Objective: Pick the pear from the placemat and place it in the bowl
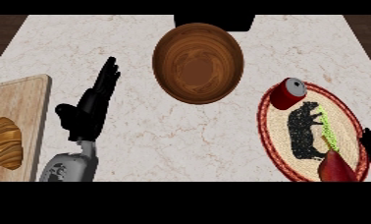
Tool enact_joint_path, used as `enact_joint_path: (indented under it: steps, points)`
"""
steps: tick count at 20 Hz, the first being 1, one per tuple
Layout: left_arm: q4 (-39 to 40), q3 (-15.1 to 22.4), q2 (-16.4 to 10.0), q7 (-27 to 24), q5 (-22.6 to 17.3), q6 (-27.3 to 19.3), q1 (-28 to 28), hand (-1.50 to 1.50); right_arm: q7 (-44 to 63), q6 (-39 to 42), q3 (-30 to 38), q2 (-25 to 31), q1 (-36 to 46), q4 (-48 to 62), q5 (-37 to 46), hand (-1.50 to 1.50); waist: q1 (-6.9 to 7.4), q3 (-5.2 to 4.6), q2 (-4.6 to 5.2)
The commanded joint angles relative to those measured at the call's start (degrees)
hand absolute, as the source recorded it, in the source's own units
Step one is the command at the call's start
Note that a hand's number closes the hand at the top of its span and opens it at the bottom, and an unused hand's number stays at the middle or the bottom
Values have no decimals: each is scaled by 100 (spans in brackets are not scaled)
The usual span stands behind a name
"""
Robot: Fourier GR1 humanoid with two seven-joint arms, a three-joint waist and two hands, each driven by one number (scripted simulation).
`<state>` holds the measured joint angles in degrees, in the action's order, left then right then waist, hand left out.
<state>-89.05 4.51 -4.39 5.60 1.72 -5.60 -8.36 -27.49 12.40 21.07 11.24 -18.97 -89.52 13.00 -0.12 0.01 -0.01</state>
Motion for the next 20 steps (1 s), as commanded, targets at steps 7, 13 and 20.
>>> enact_joint_path:
  steps: [7,13,20]
  points:
    - [-244,89,143,69,150,-90,150,0,-737,-615,-725,12,231,43,1408,150,16,0,-4]
    - [97,72,197,-309,147,45,263,0,305,-949,-1494,-1035,401,-436,1752,150,61,-11,9]
    - [36,115,84,-93,37,290,-103,0,2063,-2179,-2936,-1111,1094,-67,1391,150,596,-26,139]
